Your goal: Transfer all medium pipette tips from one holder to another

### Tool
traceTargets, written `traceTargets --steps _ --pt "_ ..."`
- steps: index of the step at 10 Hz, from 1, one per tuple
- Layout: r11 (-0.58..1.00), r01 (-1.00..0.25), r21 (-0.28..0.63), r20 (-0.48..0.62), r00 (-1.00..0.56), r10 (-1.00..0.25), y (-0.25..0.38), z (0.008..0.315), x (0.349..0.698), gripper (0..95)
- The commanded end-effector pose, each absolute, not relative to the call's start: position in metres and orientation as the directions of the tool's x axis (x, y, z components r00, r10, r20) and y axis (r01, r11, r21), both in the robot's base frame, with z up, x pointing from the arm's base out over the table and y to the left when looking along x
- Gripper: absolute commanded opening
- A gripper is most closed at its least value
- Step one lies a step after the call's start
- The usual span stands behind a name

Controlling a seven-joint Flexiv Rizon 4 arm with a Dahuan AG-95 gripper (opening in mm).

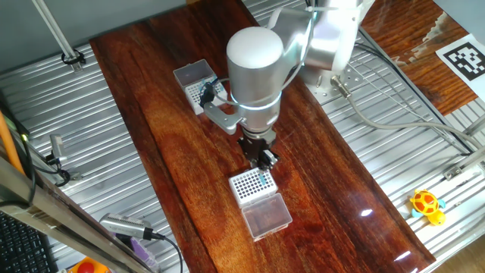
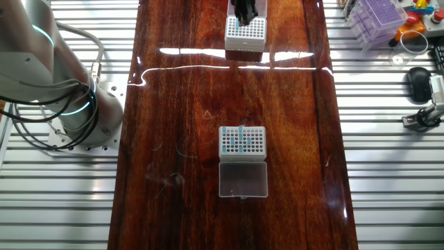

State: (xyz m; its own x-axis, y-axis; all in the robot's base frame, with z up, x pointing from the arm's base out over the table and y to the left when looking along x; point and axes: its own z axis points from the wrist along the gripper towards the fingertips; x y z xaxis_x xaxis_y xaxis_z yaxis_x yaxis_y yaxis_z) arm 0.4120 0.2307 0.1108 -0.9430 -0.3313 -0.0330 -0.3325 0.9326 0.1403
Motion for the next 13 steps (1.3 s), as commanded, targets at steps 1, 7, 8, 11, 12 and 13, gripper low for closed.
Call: traceTargets --steps 1,7,8,11,12,13 --pt "0.899 -0.414 0.144 -0.04 -0.91 -0.413 0.184 0.109 0.412 0.0" --pt "0.828 -0.549 0.113 -0.038 -0.835 -0.549 0.088 0.105 0.391 0.0" --pt "0.83 -0.546 0.115 -0.029 -0.837 -0.546 0.086 0.108 0.389 0.0" --pt "0.863 -0.489 0.124 -0.022 -0.871 -0.491 0.086 0.108 0.389 19.0" --pt "0.889 -0.441 0.122 -0.022 -0.897 -0.441 0.086 0.108 0.389 19.0" --pt "0.919 -0.375 0.122 -0.01 -0.926 -0.377 0.086 0.108 0.389 19.0"
